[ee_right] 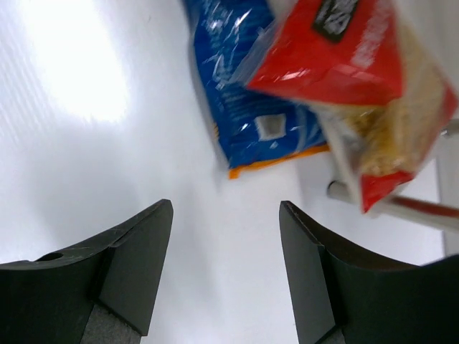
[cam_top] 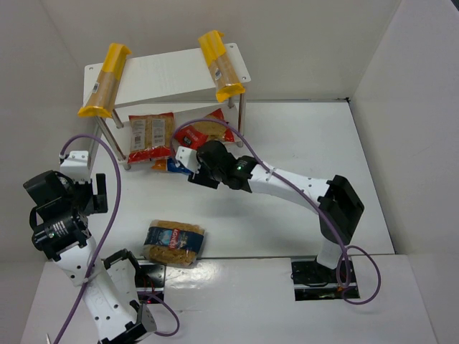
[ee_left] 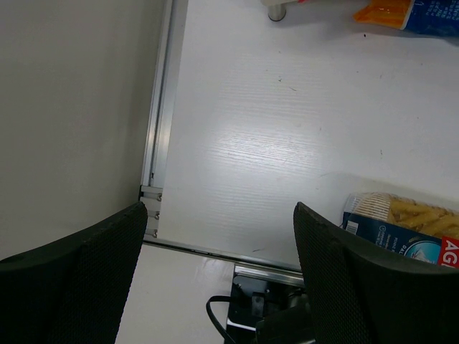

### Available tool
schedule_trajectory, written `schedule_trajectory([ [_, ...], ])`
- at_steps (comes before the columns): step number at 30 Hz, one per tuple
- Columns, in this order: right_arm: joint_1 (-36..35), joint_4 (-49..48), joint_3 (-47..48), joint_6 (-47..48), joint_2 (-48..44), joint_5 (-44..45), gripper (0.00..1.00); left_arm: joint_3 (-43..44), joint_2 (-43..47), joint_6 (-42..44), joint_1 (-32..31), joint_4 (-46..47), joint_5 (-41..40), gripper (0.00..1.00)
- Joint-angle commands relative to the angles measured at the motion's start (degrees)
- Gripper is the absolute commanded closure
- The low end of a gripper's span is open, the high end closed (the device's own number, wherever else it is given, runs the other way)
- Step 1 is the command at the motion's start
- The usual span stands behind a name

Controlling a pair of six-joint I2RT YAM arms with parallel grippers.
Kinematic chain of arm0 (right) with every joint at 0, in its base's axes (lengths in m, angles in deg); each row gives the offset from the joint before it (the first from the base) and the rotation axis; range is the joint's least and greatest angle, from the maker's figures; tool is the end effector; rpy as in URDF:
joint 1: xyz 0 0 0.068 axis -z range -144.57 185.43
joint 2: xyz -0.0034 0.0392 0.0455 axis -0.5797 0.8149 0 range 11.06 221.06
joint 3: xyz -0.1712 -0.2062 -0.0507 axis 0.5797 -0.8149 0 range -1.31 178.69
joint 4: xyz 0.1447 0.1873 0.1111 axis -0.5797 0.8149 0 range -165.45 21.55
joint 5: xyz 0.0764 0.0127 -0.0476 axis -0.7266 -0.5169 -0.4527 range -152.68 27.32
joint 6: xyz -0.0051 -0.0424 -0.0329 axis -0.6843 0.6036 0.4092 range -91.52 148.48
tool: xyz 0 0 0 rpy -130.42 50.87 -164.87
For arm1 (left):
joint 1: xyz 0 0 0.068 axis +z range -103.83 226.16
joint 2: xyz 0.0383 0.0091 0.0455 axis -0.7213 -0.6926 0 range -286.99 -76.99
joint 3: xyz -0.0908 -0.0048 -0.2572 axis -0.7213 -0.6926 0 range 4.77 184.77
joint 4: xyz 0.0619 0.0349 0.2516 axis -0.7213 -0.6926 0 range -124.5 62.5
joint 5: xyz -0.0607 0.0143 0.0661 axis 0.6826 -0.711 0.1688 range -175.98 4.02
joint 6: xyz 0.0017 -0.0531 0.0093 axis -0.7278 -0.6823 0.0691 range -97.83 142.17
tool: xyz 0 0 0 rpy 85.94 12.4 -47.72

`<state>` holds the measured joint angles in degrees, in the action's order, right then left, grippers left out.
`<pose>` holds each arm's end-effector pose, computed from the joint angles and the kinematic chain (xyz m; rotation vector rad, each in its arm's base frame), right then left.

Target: Place and organize the pasta boxes and bags onto the shelf

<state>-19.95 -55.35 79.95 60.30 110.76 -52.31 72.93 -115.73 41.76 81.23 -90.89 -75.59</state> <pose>0.2331 0.3263 0.2852 -1.4661 1.6812 0.0211 0.0760 0.0456 0.3903 -0.1885 2.1660 0.3550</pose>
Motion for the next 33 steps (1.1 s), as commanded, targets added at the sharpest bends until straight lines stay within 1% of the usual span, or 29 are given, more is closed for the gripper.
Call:
schedule_trajectory([
  [1,-0.87,0.92,-2.15,-3.16,-1.97,-1.94,0.32,-0.05,0.51,1.15,0.35,0.99,1.38,0.12],
  [4,-1.66,-2.07,-2.15,-2.46,-0.30,0.87,0.32,-0.05,1.12,1.15,0.35,0.47,1.38,0.12],
  [5,-1.67,-2.78,-2.15,-1.85,1.10,3.23,0.32,-0.05,1.12,1.15,0.35,0.47,1.38,0.12],
  [7,-1.67,-2.78,-0.05,-1.84,3.03,4.39,0.32,-0.05,1.12,1.15,0.35,0.47,1.38,0.12],
  [10,-1.67,-3.31,1.10,-2.98,3.57,4.39,0.32,-0.05,1.65,1.15,0.35,-0.14,0.77,0.12],
  [12,-1.67,-3.31,2.41,-3.59,3.57,2.29,0.32,-0.05,2.18,1.15,0.35,-0.15,0.25,0.12],
  [13,-1.67,-3.31,2.42,-4.21,4.18,1.59,0.33,-0.05,2.18,1.15,0.35,-0.67,0.24,0.12],
  [14,-1.67,-3.31,3.20,-4.22,5.23,1.58,0.45,-0.05,2.70,1.15,0.35,-0.68,0.24,0.12],
  [16,-1.67,-3.31,4.00,-4.74,6.38,2.19,0.61,-0.05,2.71,1.15,0.35,-0.68,0.24,0.12],
  [17,-1.67,-3.31,4.00,-4.74,6.38,2.81,0.77,-0.05,2.71,1.15,0.35,-0.68,0.24,0.12],
  [20,-1.14,-3.31,2.25,-4.74,5.86,2.81,0.90,0.48,2.71,1.15,0.35,-0.68,0.24,0.12],
  [21,-1.14,-3.92,2.24,-4.74,5.07,2.81,0.90,0.48,2.71,1.15,0.35,-0.68,0.24,0.12],
  [24,-1.14,-3.93,1.72,-5.27,5.07,2.29,1.00,0.48,2.71,1.15,0.35,-0.68,0.24,0.12],
  [27,-0.61,-4.45,1.72,-5.27,5.07,1.76,1.00,0.48,2.71,1.15,0.35,-0.68,0.24,0.12],
  [33,-0.61,-4.98,7.33,-4.74,9.10,0.00,1.00,0.48,2.18,1.15,0.35,-0.06,0.24,0.12],
])
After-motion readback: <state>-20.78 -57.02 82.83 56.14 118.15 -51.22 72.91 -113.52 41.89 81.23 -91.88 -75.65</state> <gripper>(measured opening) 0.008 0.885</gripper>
